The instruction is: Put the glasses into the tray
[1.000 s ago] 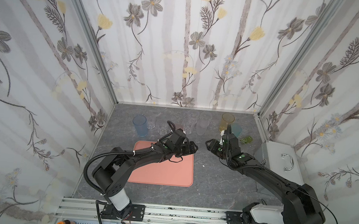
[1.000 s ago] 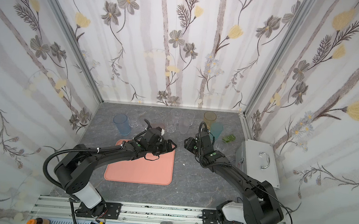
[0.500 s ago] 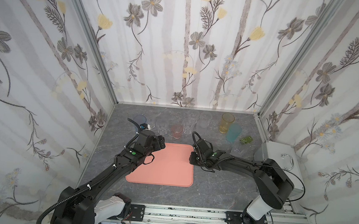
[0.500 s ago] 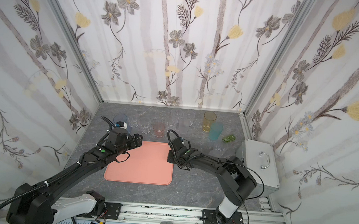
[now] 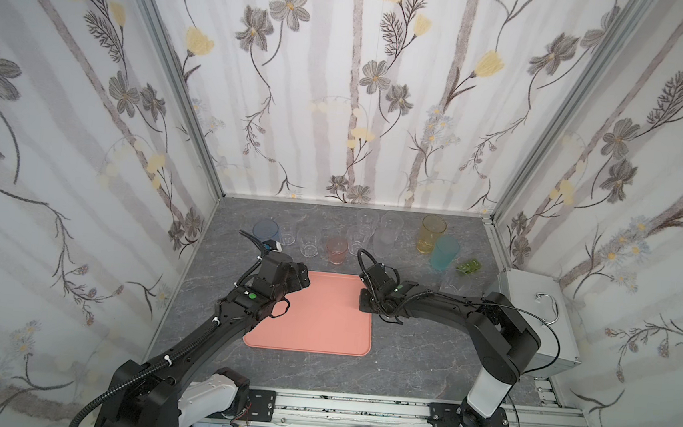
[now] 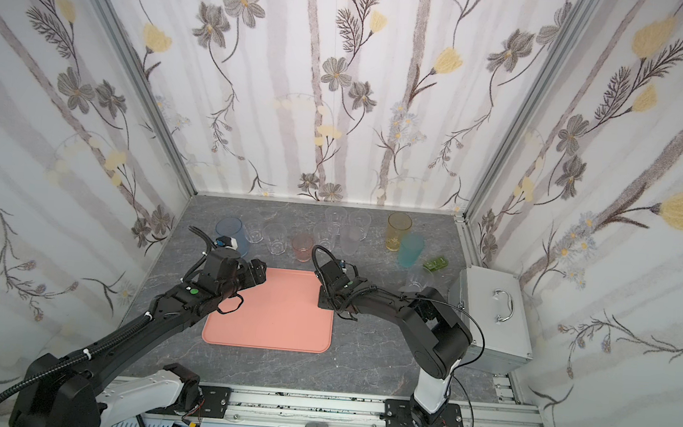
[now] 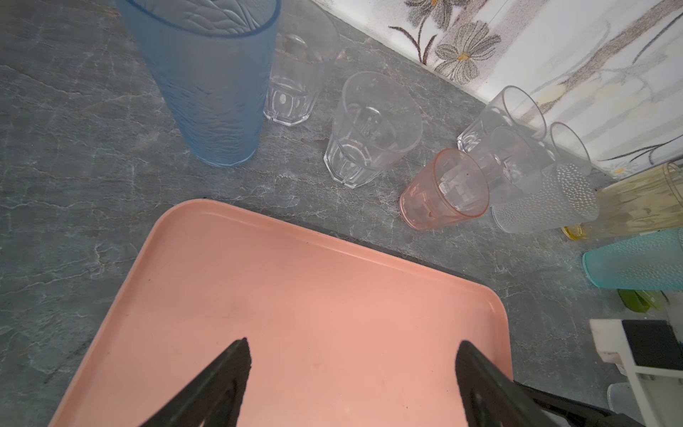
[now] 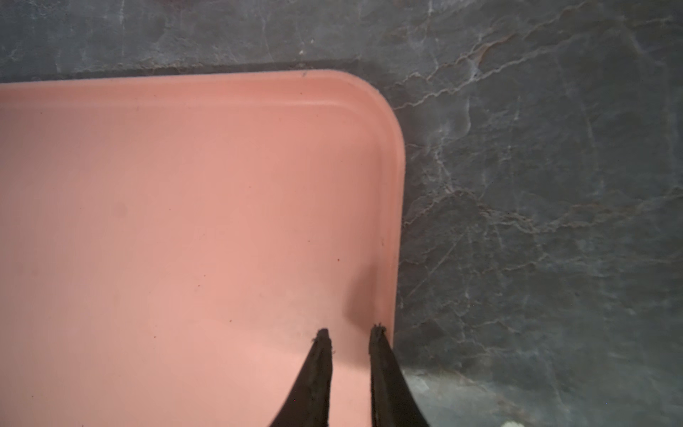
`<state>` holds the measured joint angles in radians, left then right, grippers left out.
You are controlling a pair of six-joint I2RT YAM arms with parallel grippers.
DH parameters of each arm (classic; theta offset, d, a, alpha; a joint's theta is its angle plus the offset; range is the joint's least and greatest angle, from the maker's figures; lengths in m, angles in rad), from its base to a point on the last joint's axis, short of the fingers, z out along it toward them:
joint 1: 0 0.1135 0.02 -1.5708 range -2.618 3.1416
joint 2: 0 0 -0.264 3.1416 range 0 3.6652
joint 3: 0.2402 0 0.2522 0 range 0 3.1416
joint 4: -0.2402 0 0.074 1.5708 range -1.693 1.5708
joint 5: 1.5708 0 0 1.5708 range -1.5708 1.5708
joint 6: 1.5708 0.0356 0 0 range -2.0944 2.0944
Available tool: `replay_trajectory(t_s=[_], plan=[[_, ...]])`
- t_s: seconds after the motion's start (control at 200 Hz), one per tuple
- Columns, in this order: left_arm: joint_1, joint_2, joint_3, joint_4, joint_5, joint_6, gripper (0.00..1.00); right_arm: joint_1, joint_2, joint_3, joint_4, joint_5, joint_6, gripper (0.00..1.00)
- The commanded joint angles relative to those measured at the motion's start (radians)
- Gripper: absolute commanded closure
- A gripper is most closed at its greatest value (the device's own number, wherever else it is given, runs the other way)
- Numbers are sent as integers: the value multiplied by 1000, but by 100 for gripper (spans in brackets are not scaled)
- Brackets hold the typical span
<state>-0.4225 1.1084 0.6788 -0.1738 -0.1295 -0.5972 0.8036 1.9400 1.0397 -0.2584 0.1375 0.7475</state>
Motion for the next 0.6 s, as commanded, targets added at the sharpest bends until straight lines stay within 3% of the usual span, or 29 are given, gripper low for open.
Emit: replay_trajectory(t_s=[0.0,0.205,0.595], plan=[[-2,11,-1,5,-20,-44,10,-3,-13,22,-42,89,-37,74],[-75,52,5,30,-106,-56,6,9,13,63,-83,110,-57,70],[-162,140,30,87,-102,-73,7,-10,26,10,-61,73,-81,73]])
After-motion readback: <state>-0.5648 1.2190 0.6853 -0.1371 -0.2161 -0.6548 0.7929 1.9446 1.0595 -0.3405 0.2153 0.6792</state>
